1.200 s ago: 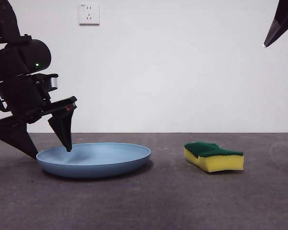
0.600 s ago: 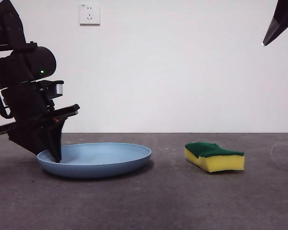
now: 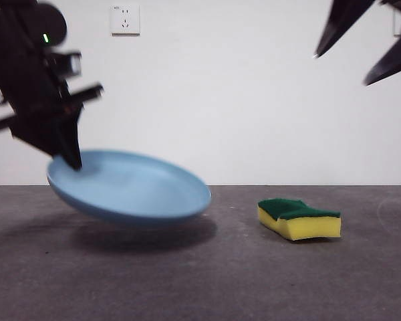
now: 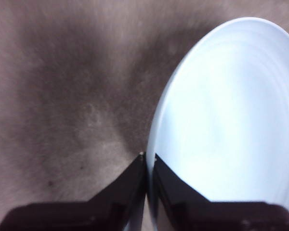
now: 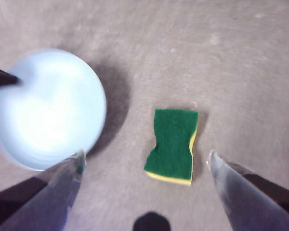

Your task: Pick up the plate,pick up the cloth,clean the plate with the cloth

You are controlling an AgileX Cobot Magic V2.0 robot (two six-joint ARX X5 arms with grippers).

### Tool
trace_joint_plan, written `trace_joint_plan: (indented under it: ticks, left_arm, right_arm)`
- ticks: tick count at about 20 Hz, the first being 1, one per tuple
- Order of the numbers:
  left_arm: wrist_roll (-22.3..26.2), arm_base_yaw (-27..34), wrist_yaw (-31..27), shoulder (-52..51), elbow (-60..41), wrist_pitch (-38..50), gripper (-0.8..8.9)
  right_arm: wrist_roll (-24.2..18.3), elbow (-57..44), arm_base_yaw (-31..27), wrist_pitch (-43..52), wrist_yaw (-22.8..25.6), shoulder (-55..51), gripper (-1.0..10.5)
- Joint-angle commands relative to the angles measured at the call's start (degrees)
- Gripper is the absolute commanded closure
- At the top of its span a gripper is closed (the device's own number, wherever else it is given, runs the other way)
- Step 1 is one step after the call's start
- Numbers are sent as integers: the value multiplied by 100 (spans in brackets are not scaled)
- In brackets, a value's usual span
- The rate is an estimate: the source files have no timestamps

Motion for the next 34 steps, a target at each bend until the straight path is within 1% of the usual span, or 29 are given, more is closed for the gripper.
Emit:
trace_joint_plan:
  ticks: [1, 4, 6, 10, 13, 15, 17, 18, 22, 25, 27, 29, 30, 32, 34]
  left_arm:
    - [153, -11, -9, -527, -55, -175, 821]
    - [153, -11, -170, -1158, -55, -413, 821]
    - [160, -11, -177, -1491, -55, -566, 821]
    - [289, -11, -348, -1875, -55, -776, 821]
    - [315, -11, -442, -1915, -55, -885, 821]
    - [326, -11, -446, -1915, -55, -914, 821]
    - [323, -11, -444, -1915, -55, -905, 821]
    - [323, -11, -444, -1915, -55, -905, 821]
    - [323, -11, -444, -1915, -55, -903, 821]
    - [321, -11, -439, -1915, -55, -925, 821]
    - [321, -11, -439, -1915, -55, -946, 821]
    - [321, -11, -439, -1915, -55, -949, 821]
    - [319, -11, -439, -1915, -55, -951, 821]
    - [302, -11, -439, -1912, -55, -942, 821]
    - [286, -55, -442, -1902, -55, -909, 821]
  right_arm:
    - [-190, 387, 308, -33, 369, 638, 510]
    - [-343, 922, 645, -57, 813, 1602, 510]
    - [-474, 1167, 796, -57, 979, 2234, 510]
    - [-520, 1333, 938, -59, 1340, 3268, 511]
    - [-520, 1333, 940, -210, 1388, 3748, 511]
    - [-522, 1333, 935, -247, 1386, 3910, 515]
    - [-560, 1333, 935, -245, 1381, 3947, 596]
    - [-562, 1333, 935, -247, 1381, 3952, 613]
    - [-603, 1333, 929, -319, 1379, 4035, 615]
    - [-621, 1333, 929, -372, 1379, 4146, 728]
    - [-640, 1333, 931, -387, 1384, 4205, 750]
    - [-671, 1333, 931, -387, 1386, 4205, 908]
    - [-688, 1333, 931, -387, 1386, 4203, 966]
    - [-680, 1333, 931, -455, 1377, 4177, 963]
    - [-586, 1333, 1003, -531, 1272, 3956, 963]
